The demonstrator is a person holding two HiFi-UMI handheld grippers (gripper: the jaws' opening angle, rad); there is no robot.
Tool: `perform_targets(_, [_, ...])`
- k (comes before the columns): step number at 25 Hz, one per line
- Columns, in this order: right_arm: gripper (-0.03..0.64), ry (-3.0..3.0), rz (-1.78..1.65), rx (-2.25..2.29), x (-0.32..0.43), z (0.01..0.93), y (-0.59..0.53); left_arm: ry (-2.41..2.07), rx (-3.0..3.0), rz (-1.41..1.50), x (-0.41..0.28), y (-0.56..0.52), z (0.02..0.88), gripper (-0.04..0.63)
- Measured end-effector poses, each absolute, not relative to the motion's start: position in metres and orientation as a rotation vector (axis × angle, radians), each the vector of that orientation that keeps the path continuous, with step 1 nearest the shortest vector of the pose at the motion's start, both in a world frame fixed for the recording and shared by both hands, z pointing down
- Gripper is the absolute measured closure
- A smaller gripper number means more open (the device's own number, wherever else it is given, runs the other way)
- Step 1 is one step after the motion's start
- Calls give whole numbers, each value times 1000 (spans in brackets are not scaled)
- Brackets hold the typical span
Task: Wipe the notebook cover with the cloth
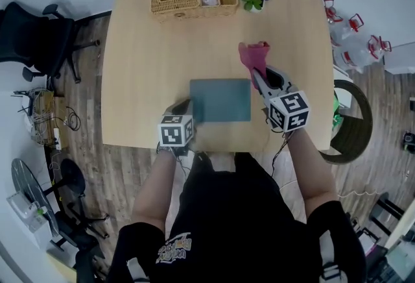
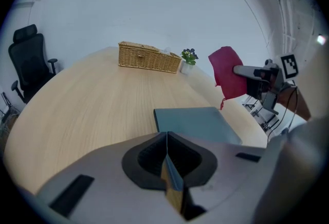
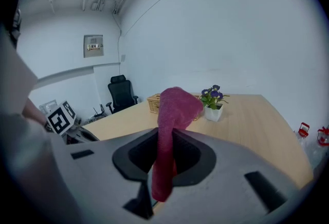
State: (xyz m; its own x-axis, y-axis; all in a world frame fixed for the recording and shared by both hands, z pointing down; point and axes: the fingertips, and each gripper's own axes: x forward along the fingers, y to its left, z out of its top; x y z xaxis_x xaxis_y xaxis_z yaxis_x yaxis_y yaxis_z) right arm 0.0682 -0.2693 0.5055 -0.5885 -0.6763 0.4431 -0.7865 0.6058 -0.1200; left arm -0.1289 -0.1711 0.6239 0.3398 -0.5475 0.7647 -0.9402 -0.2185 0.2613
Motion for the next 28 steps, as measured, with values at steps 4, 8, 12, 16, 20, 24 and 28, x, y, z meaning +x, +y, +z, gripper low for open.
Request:
perform_targets(4, [546, -2427, 413, 1160, 72, 522, -273, -1294, 1880, 731, -129, -172, 631, 584])
perform_targets(8, [546, -2382, 400, 1136, 76, 537, -274, -1270, 1881, 746, -125, -173, 638, 521])
perform_targets(12, [546, -2347, 396, 1105, 78, 551, -274, -1240, 1869, 771, -122, -170, 645, 428])
perform_targets(16, [546, -2312, 370, 1060, 77, 564, -272, -1234, 1859, 755, -123, -170, 646, 423])
perform_targets(20, [546, -2285, 357, 1014, 75, 579, -269, -1228, 1863, 741, -123, -170, 648, 420])
perform_targets(24, [546, -2254, 367, 976, 74, 595, -265, -1230, 1867, 735, -122, -170, 648, 420])
perform_targets(28, [546, -2233, 372, 941, 71, 607, -259, -1236, 1869, 725, -122, -171, 649, 420])
